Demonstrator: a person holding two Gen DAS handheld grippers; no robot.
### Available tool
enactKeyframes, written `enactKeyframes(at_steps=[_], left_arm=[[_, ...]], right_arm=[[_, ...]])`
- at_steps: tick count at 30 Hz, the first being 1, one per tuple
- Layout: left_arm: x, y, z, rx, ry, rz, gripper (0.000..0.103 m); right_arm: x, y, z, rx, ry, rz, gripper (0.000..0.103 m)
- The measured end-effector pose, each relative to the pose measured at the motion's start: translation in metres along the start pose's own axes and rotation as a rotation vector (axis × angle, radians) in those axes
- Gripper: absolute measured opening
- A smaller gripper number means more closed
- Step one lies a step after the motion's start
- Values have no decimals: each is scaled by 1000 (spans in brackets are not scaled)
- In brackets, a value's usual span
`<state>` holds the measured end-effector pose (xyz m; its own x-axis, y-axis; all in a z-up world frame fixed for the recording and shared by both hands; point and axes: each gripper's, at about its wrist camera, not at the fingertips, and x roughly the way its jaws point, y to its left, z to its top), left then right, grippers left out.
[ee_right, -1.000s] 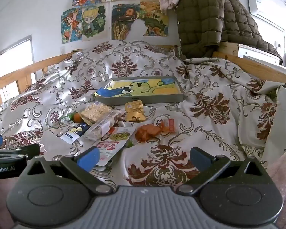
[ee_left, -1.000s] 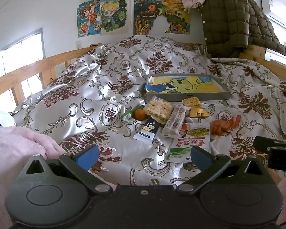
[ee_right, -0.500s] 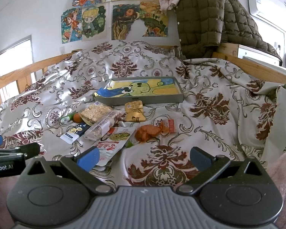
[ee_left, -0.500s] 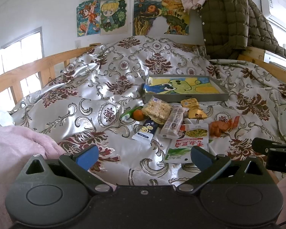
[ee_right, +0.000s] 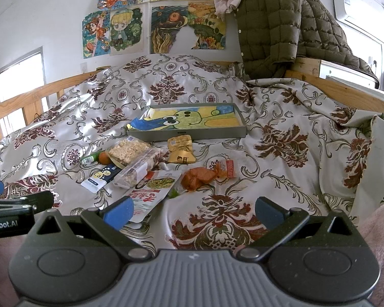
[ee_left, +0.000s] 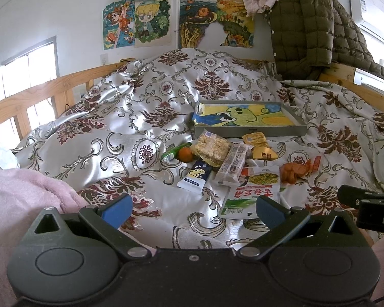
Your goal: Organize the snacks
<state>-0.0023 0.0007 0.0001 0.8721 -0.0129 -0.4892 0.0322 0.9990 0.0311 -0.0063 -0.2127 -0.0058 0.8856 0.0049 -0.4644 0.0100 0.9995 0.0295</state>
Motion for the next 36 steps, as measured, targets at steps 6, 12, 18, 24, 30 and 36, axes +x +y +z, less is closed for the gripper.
enactKeyframes(at_steps=[6, 12, 18, 24, 30, 36], left_arm=[[0, 0, 0, -2, -1, -1, 102], [2, -1, 0, -1, -1, -1, 102], [2, -1, 0, -2, -2, -1, 102], [2, -1, 0, -3, -2, -2, 102], [2, -1, 0, -4, -3, -2, 102], [2, -1, 0, -5, -3, -3, 102]], right_arm=[[0, 0, 0, 0, 1, -1, 103], [0, 0, 0, 1, -1, 1, 103], [0, 0, 0, 0, 0, 1, 103], [0, 0, 0, 0, 0, 1, 103], [0, 1, 0, -1, 1, 1, 103], [0, 1, 0, -1, 1, 1, 103]])
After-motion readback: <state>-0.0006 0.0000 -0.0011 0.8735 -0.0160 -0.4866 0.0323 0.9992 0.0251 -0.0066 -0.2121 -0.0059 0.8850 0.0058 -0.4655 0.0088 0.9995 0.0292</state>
